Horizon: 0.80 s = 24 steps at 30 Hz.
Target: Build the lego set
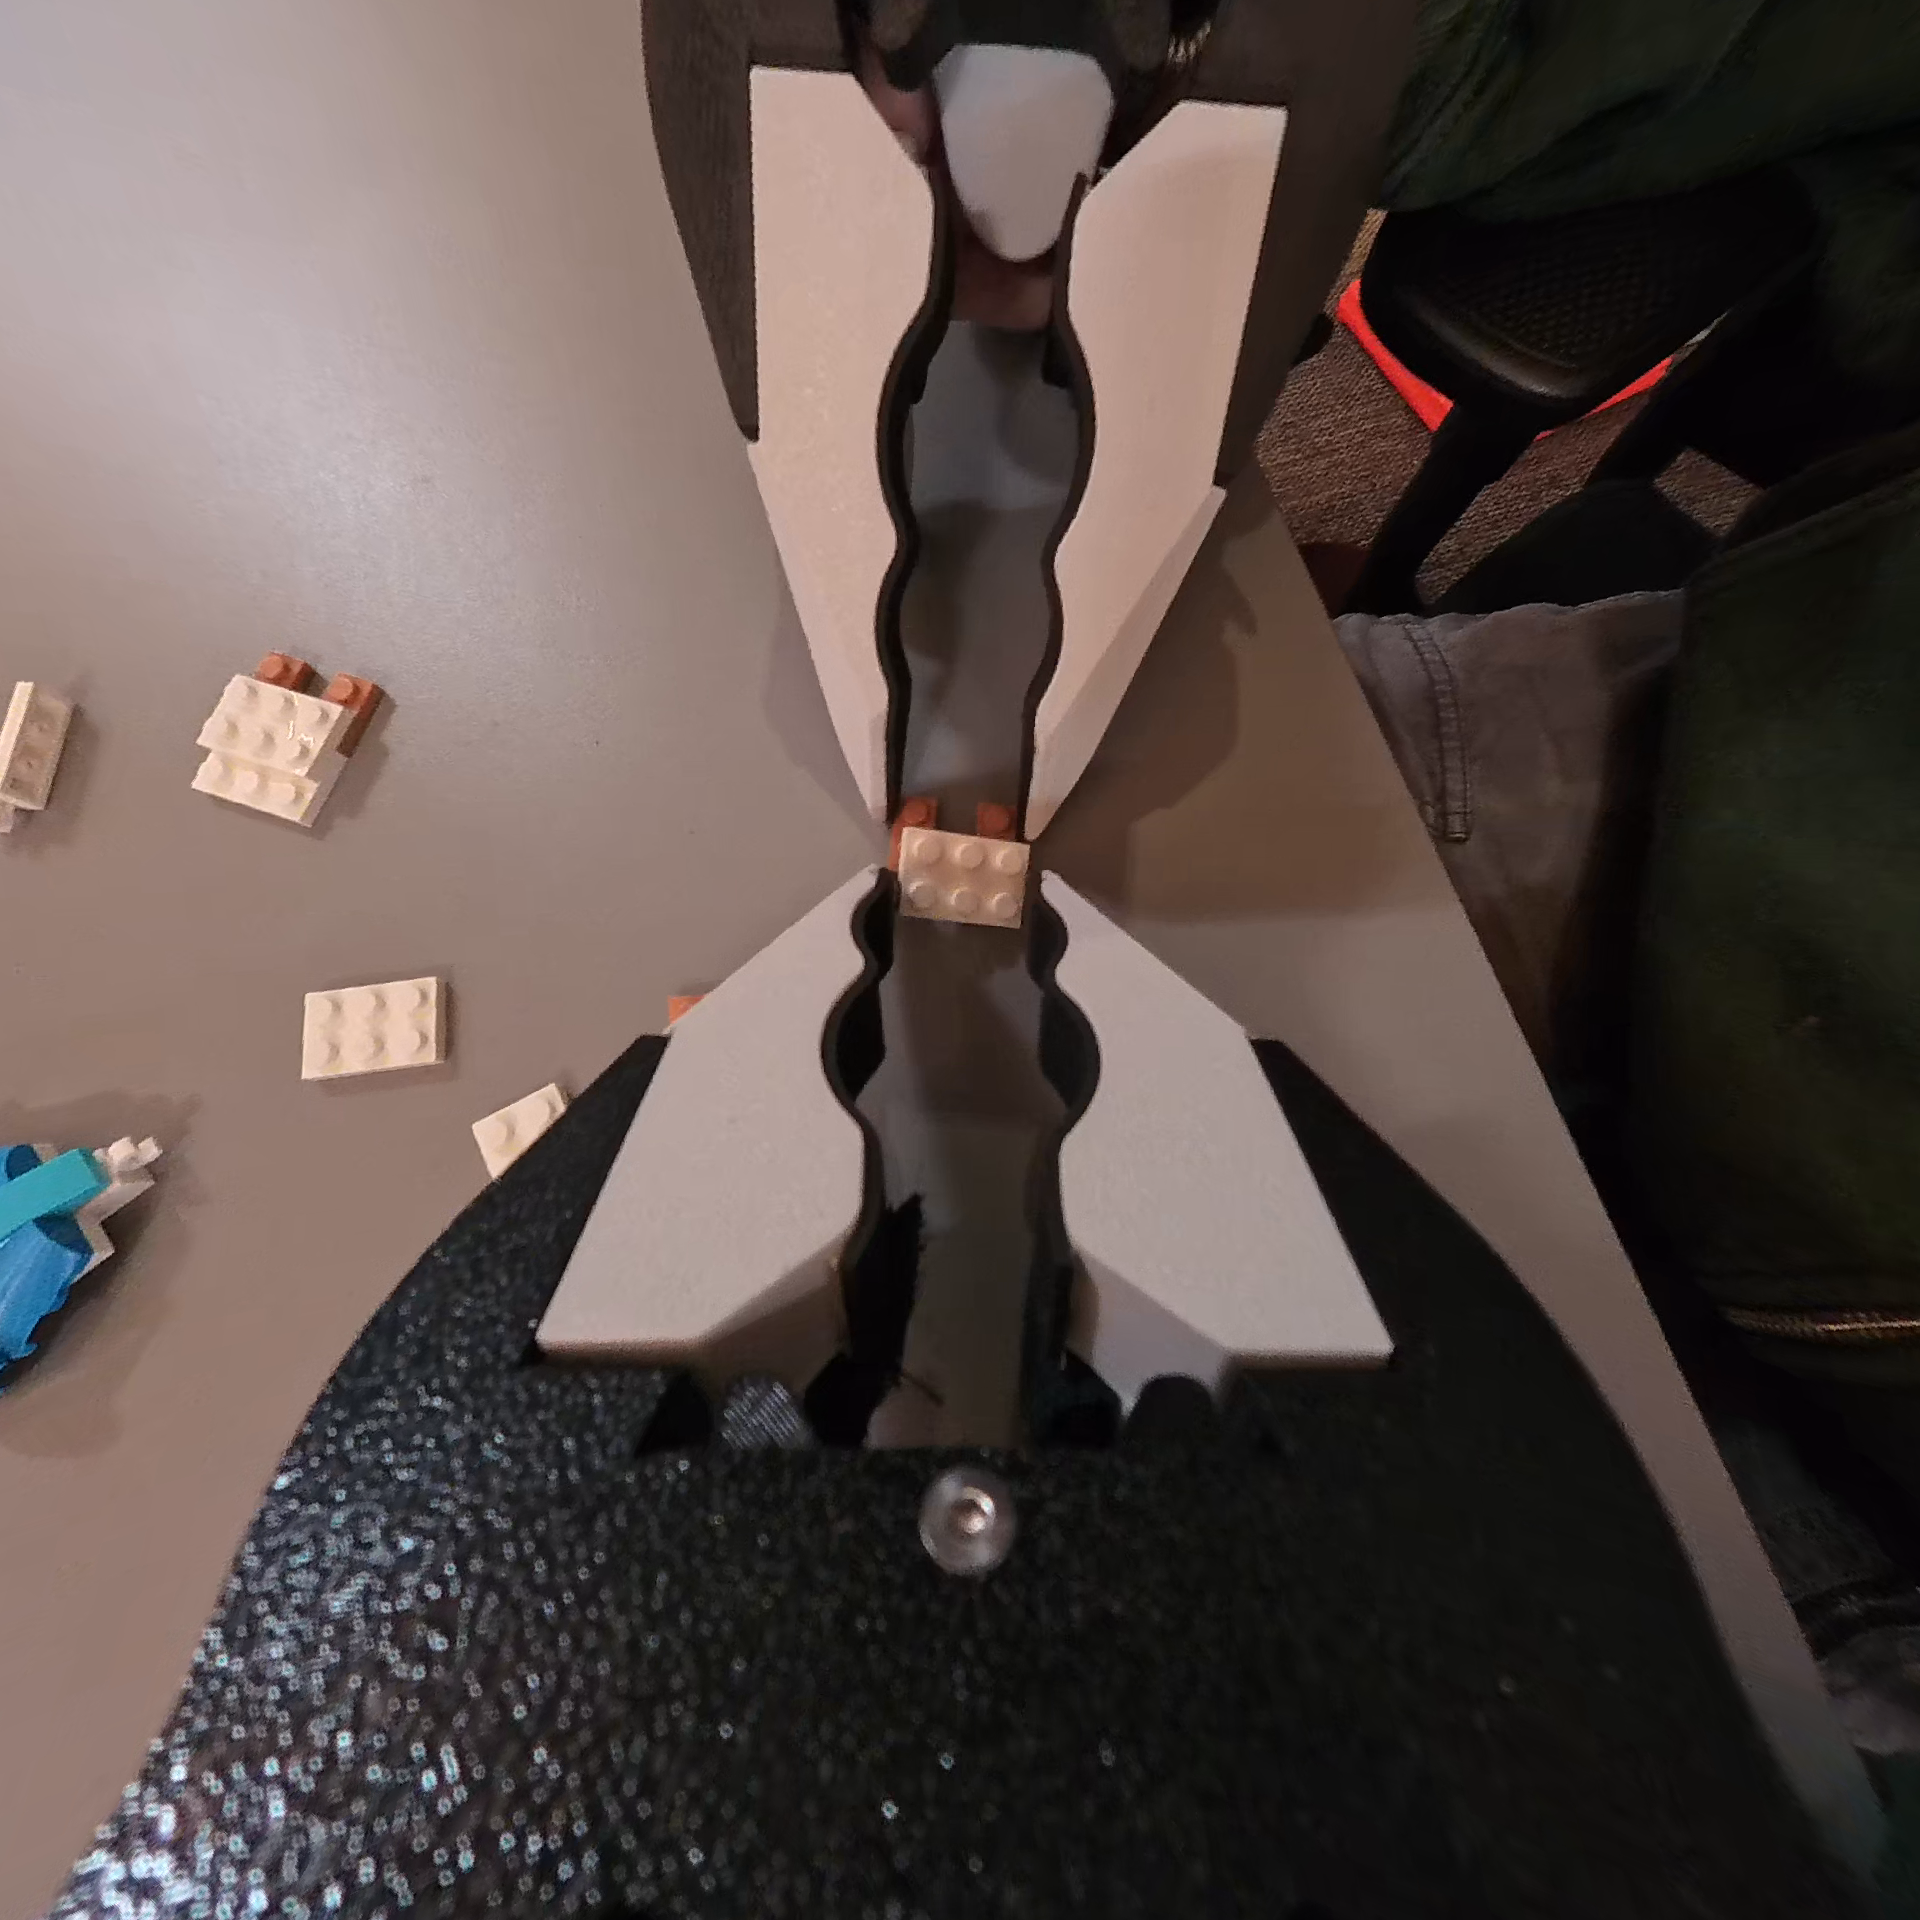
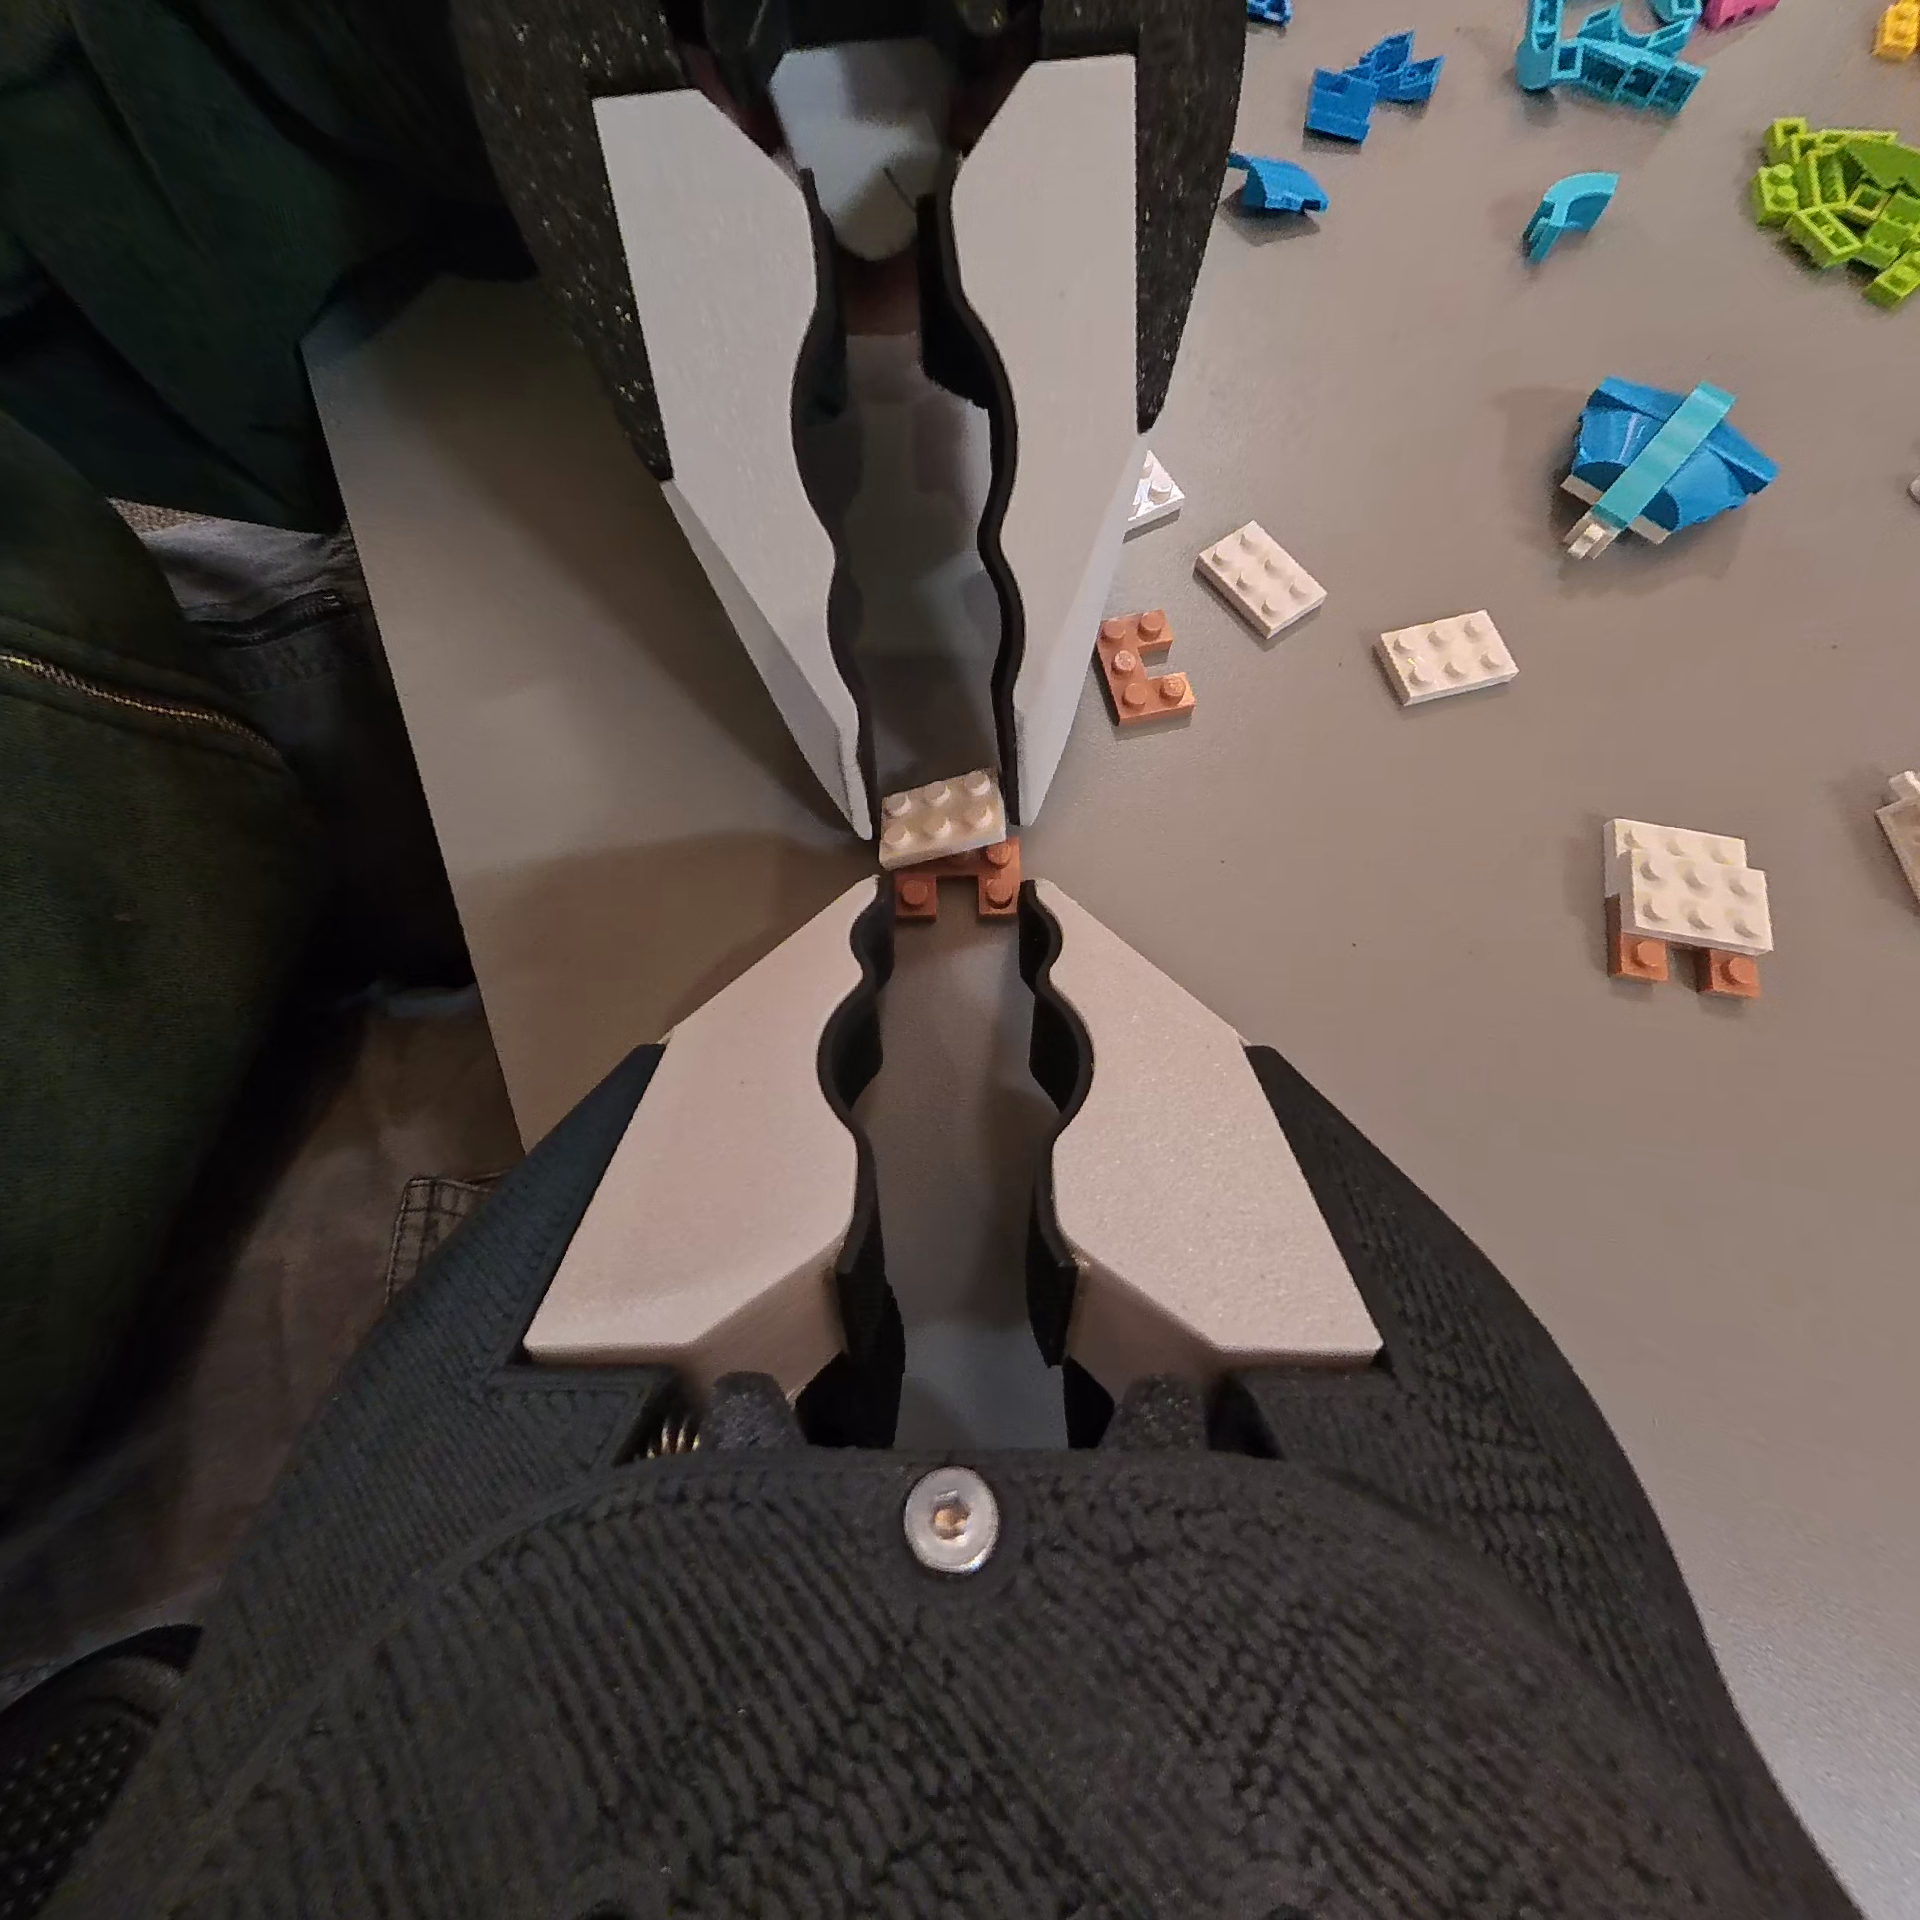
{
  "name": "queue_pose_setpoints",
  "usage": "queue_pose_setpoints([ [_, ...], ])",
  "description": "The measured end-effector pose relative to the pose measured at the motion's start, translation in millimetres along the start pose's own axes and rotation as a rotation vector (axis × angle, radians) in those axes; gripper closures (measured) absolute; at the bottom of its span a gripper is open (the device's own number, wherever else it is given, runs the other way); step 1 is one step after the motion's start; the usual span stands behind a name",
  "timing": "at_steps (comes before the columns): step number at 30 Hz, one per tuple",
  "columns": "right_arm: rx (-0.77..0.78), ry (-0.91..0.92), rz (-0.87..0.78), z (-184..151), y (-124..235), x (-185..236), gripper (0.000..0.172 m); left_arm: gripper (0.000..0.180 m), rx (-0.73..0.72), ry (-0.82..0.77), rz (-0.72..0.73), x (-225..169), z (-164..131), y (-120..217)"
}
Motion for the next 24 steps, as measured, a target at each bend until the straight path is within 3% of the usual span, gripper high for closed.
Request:
queue_pose_setpoints([
  [16, 0.0, 0.0, 0.007, 0.0, 0.0, 0.5, 0.148, 0.147, -0.012, 0.005, -0.018, -2.1, 0.4, 3.6],
  [24, 0.001, 0.004, 0.009, 0.0, -0.2, 1.0, 0.148, 0.151, 0.006, -0.011, -0.032, -4.7, -2.6, 2.1],
])
Point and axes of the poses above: each gripper's, where its closed fingertips meet, y back along the fingers, z out of its top, x = y × z across the jaws, the point moved 1 cm from there along y, back along the fingers, and after that the axes turned 11 degrees about -y, right-handed, at the moved point
